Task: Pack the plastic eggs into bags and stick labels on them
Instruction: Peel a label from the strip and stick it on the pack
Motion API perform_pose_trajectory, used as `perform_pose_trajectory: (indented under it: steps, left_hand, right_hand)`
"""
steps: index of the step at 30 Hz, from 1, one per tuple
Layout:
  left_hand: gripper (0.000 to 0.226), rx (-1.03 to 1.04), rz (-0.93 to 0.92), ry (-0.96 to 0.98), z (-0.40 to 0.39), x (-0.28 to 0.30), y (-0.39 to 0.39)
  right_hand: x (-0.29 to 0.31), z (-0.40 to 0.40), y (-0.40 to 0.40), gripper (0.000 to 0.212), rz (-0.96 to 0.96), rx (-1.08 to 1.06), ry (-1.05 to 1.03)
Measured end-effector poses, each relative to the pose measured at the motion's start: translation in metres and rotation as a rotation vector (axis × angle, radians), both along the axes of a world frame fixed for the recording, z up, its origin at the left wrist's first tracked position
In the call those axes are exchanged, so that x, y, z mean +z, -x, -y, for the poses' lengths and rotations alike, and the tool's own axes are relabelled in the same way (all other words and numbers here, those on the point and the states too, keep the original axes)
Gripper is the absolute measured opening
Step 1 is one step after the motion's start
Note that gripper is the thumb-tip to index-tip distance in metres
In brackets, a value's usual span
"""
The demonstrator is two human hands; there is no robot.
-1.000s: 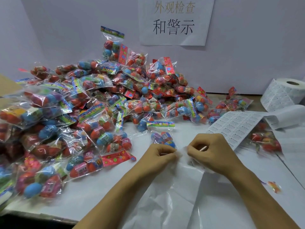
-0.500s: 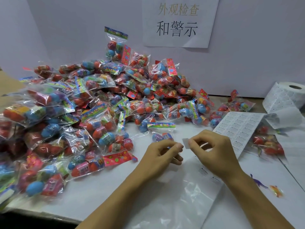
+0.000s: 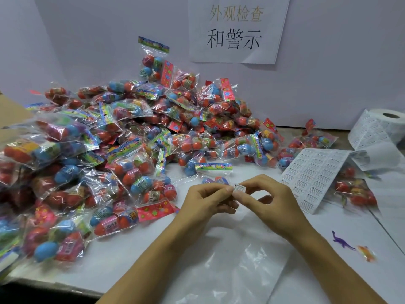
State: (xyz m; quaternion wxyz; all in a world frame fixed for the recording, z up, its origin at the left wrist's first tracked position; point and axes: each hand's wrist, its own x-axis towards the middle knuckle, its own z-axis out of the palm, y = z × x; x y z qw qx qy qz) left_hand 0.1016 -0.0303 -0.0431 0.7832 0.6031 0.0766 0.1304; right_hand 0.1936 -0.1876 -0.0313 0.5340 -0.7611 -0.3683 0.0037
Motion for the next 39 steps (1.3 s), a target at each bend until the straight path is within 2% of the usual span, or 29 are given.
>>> perform_pose_trajectory:
  steps: [3, 7, 8, 10, 13, 14, 16, 18, 21, 26, 29, 30, 33, 36, 39]
  left_hand:
    - [0.022, 0.077, -0.016, -0.107, 0.001, -0.003, -0.001]
    - [0.022, 0.509, 0.005, -0.679, -0.002, -0.007, -0.003]
    - [0.023, 0.599, 0.014, -0.795, -0.003, -0.007, -0.002]
    - [0.019, 0.661, -0.020, -0.977, -0.006, -0.006, -0.001]
    - [0.059, 0.494, -0.271, -1.114, -0.005, -0.016, -0.002]
    - [0.064, 0.452, -0.318, -1.130, -0.006, -0.019, -0.002]
    - [0.060, 0.378, -0.314, -1.117, -0.006, -0.019, -0.001]
    - [0.060, 0.325, -0.232, -1.055, -0.008, -0.017, -0.002]
    - [0.074, 0.312, -0.115, -0.745, -0.010, -0.013, -0.003]
    - [0.081, 0.308, -0.029, -0.276, -0.015, -0.007, -0.001]
    - [0.091, 0.225, -0.011, -0.138, -0.015, -0.007, -0.002]
    - [0.093, 0.176, -0.003, -0.129, -0.014, -0.007, -0.002]
    - [0.075, 0.063, -0.020, -0.144, -0.009, -0.008, -0.002]
    - [0.044, 0.038, -0.060, -0.137, -0.005, -0.009, -0.003]
    - [0.003, 0.066, -0.057, -0.078, -0.003, -0.007, -0.004]
  right_hand:
    - [-0.001, -0.002, -0.001, 0.004, -0.078, -0.010, -0.039]
    - [-0.003, -0.005, 0.000, 0.008, -0.127, -0.079, -0.131]
    - [-0.005, -0.006, -0.002, 0.011, -0.166, -0.099, -0.152]
    - [-0.008, -0.007, -0.006, 0.032, -0.284, -0.083, -0.155]
    - [-0.012, -0.010, -0.006, 0.064, -0.447, -0.014, -0.114]
    - [-0.013, -0.010, -0.007, 0.071, -0.473, -0.009, -0.105]
    - [-0.015, -0.011, -0.009, 0.080, -0.539, 0.011, -0.147]
    - [-0.016, -0.011, -0.011, 0.081, -0.624, 0.055, -0.218]
    - [-0.018, -0.013, -0.013, 0.076, -0.605, 0.035, -0.263]
    - [-0.019, -0.015, -0.014, 0.075, -0.500, -0.043, -0.290]
    - [-0.013, -0.015, -0.011, 0.064, -0.514, -0.085, -0.309]
    - [-0.013, -0.015, -0.010, 0.072, -0.528, -0.072, -0.317]
    - [-0.016, -0.015, -0.011, 0.106, -0.580, -0.029, -0.339]
    - [-0.016, -0.016, -0.009, 0.099, -0.568, -0.032, -0.375]
    - [-0.017, -0.016, -0.007, 0.091, -0.559, -0.032, -0.383]
